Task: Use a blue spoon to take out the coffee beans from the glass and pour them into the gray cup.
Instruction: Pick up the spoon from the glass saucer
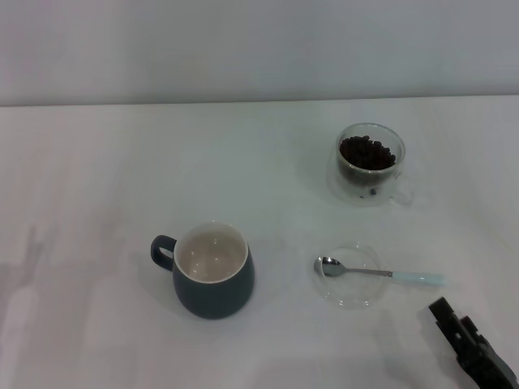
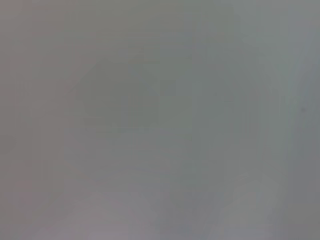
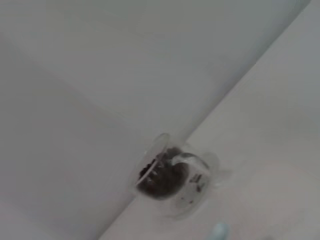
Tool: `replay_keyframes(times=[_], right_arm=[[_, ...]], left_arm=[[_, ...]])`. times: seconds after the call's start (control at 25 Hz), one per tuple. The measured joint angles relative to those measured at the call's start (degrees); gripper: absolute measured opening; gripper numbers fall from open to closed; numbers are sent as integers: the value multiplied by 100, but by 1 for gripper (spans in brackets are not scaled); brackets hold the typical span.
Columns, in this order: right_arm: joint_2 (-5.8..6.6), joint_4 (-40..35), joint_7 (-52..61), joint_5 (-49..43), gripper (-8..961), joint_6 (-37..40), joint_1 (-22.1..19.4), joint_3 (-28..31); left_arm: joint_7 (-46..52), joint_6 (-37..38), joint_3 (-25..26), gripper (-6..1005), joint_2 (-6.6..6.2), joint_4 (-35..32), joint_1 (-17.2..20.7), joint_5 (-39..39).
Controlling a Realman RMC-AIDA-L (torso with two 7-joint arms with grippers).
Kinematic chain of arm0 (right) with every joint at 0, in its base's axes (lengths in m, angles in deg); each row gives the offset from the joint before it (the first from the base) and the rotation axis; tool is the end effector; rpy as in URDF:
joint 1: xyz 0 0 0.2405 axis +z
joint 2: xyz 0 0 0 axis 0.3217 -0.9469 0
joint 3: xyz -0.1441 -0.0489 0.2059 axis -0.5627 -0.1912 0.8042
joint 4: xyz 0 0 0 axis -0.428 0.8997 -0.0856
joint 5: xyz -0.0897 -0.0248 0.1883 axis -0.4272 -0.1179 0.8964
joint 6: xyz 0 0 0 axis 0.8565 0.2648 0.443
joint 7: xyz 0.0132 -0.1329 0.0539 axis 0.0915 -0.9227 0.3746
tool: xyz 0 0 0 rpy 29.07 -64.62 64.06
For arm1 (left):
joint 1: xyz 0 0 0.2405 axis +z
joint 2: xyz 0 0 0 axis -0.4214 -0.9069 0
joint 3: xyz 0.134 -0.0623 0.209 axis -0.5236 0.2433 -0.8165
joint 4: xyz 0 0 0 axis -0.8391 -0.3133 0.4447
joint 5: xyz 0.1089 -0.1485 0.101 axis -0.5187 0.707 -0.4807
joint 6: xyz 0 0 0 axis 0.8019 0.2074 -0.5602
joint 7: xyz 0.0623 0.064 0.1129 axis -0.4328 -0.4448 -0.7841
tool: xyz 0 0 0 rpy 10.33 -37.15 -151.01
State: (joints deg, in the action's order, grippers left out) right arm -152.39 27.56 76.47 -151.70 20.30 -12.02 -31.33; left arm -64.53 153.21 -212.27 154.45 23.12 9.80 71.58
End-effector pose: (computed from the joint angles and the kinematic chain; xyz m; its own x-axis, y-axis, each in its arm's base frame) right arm 0.3359 0.1272 -0.0885 -0.1008 -0.2589 -0.9606 -0.9944 0.0583 0.0886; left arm -0.3597 0.2555 -0.0102 0.5927 -0.0757 0.8018 0.8019 -0.0367 -0.5963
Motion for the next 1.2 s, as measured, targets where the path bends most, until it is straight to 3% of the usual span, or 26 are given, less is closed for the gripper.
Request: replay_keyframes(times=[0.36,1.04,1.2], right_arm=[[4,-153,-33,-993,836,-541,36,806],[1,-357,1,-1320,837,-988,285,1438],[0,-359,37,-1320,796,-988,291,1439]], left_arm=[[142,1,-12,789,-7,43,-51,5],[225,-57,-13,788,-19,84,-61,3],[226,-61,4,788,-27,84,-61,4]])
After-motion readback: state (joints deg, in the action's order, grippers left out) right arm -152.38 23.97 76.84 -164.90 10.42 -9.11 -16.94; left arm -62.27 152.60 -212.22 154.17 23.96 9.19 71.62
